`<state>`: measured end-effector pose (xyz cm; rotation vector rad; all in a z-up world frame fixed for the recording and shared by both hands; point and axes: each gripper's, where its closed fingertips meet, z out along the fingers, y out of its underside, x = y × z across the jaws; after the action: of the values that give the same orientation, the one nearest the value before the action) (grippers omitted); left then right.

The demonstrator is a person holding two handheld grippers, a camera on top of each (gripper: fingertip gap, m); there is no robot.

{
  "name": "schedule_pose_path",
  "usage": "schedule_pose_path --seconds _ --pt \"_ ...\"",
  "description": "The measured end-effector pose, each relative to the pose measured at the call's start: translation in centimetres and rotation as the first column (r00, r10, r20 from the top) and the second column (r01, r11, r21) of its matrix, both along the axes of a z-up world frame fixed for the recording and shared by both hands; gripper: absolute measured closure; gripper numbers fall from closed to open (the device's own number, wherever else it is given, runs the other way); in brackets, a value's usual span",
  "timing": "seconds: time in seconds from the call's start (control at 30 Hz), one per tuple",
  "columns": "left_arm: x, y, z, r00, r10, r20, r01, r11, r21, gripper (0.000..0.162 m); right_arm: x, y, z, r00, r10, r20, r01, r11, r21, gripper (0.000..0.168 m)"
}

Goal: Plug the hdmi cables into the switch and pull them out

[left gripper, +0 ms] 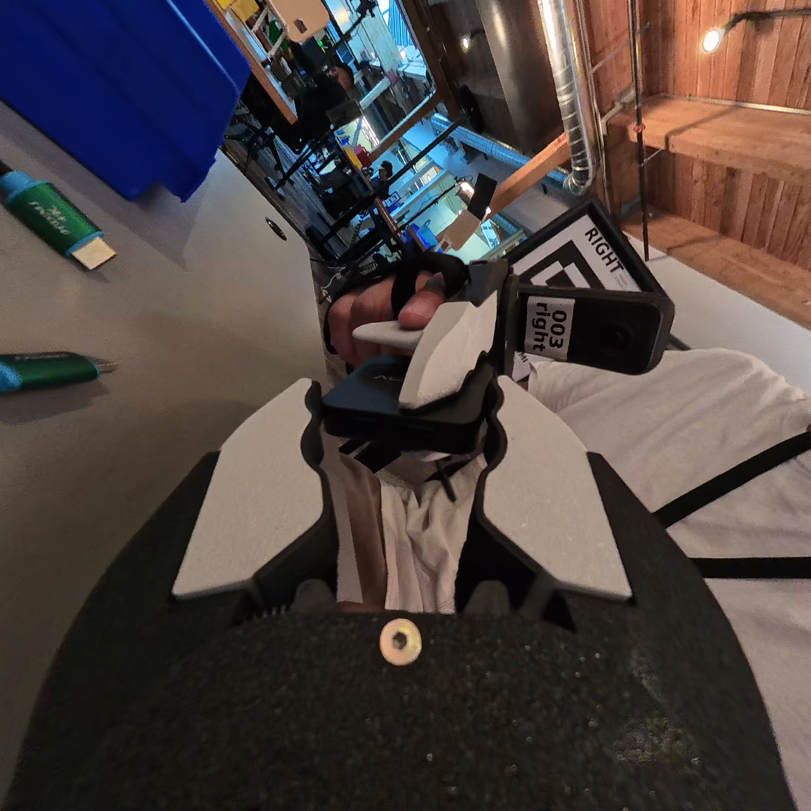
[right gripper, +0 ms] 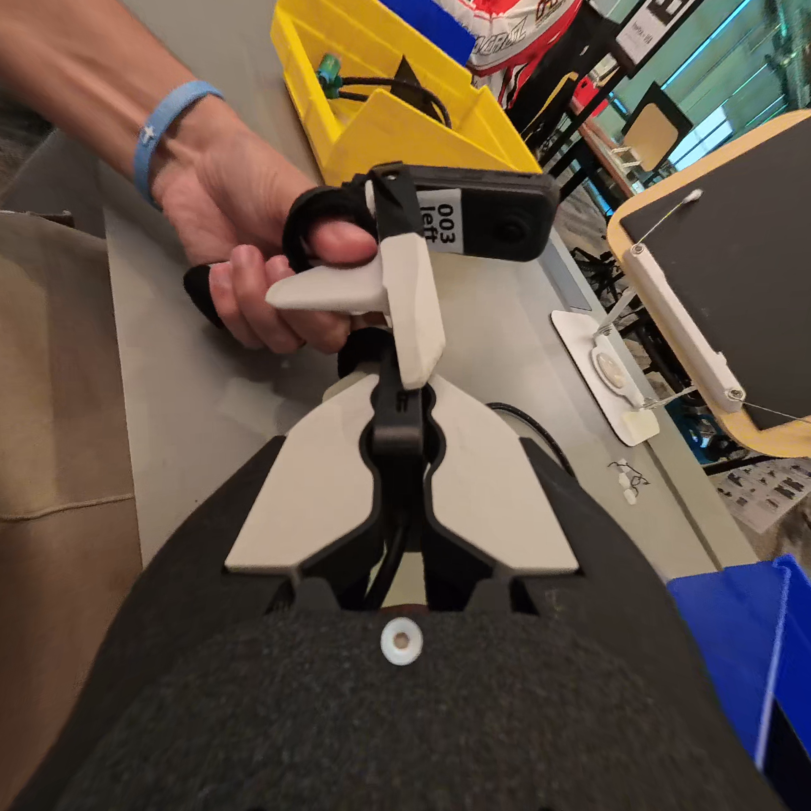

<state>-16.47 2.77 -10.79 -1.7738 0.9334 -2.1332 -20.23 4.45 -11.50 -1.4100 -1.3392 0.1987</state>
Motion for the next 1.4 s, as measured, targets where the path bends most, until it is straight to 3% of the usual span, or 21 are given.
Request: schedule_pose_path --seconds 0.23,0.33,0.5,0.6,0.67,0.73,0.8,0.9,1.03,1.17,1.27,1.33,1.4 --pt "-0.3 0.2 -0.6 0.999 -0.015 -0.033 0.017 0.999 0.046 0.091 1.0 -0.6 0.7 0.999 -0.020 -0.043 0.024 0.995 0.096 0.146" --pt "-0.2 -0.2 -0.8 0.998 -0.037 -0.052 0.041 0.996 0.080 0.091 1.0 -1.4 0.4 1.000 0.018 -0.005 -0.017 0.989 0.145 0.156" --pt "0.3 0.2 -0.2 0.999 -0.023 -0.038 0.026 0.997 0.068 0.091 1.6 -1.0 0.7 1.000 -0.021 0.019 0.019 0.995 0.093 0.155" --pt "-0.7 2.0 0.0 0.992 0.075 -0.105 -0.042 0.957 0.287 0.104 3.1 -0.7 0.6 0.997 -0.067 0.032 0.064 0.994 0.083 0.155" --pt "-1.7 4.7 -0.4 0.969 0.173 -0.175 -0.067 0.870 0.488 0.109 5.6 -0.1 0.5 0.988 -0.150 0.042 0.146 0.985 0.091 0.155" --pt "-2.0 7.0 -1.3 0.939 0.193 -0.285 0.028 0.783 0.621 0.113 8.2 0.4 0.4 0.973 -0.232 0.003 0.231 0.970 0.068 0.155" --pt "-1.9 8.8 -3.2 0.888 0.147 -0.436 0.208 0.717 0.665 0.115 9.9 0.7 0.4 0.957 -0.288 -0.047 0.289 0.957 0.037 0.155" --pt "-1.6 10.0 -5.3 0.787 -0.033 -0.616 0.461 0.694 0.552 0.128 11.4 0.8 -0.4 0.943 -0.326 -0.067 0.327 0.945 0.003 0.155" --pt "-1.2 11.8 -7.0 0.673 -0.152 -0.724 0.621 0.647 0.442 0.123 11.9 0.6 -1.2 0.945 -0.320 -0.070 0.319 0.947 -0.027 0.155" --pt "-1.0 10.9 -8.9 0.594 -0.266 -0.759 0.730 0.576 0.369 0.110 12.1 0.5 -1.3 0.949 -0.301 -0.094 0.298 0.953 -0.050 0.155" --pt "-0.8 9.3 -10.0 0.614 -0.342 -0.712 0.745 0.550 0.378 0.154 12.5 0.8 -1.7 0.947 -0.303 -0.103 0.296 0.952 -0.080 0.155" --pt "0.0 8.9 -10.0 0.653 -0.322 -0.686 0.703 0.593 0.391 0.154 12.7 1.0 -2.1 0.947 -0.306 -0.098 0.296 0.950 -0.101 0.155" --pt "0.1 8.8 -10.0 0.690 -0.254 -0.677 0.670 0.577 0.467 0.155 12.7 1.2 -2.5 0.946 -0.309 -0.094 0.297 0.947 -0.121 0.155"
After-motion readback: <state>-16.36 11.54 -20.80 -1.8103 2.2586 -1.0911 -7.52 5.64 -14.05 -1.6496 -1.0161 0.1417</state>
